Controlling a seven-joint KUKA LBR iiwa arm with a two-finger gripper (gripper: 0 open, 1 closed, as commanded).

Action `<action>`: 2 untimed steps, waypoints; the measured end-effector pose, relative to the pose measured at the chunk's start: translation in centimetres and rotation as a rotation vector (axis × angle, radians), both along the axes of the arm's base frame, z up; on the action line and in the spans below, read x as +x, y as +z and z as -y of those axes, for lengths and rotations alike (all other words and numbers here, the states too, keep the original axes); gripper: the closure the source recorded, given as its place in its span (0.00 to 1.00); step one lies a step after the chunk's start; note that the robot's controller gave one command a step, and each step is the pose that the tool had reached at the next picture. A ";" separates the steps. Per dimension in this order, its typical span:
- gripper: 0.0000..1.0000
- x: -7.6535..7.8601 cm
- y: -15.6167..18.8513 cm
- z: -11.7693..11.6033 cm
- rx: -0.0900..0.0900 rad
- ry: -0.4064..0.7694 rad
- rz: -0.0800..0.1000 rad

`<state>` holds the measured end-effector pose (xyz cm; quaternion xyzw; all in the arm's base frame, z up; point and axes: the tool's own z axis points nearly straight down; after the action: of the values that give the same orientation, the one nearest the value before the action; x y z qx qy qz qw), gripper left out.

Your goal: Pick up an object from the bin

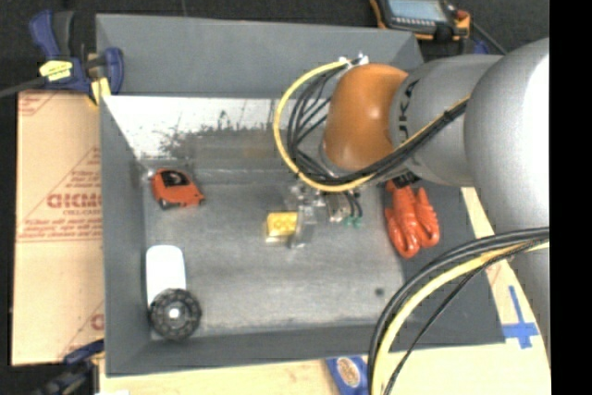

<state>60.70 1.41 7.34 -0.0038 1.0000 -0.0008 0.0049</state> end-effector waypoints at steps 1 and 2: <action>1.00 0.0 0.0 0.0 0.000 0.000 0.000; 1.00 -0.2 0.5 0.0 0.000 0.001 -0.007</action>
Offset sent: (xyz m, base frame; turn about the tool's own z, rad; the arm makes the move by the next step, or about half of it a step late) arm 0.0000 -0.0001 0.0763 0.0000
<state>60.47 1.43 7.88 -0.0041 1.0000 -0.0007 0.0012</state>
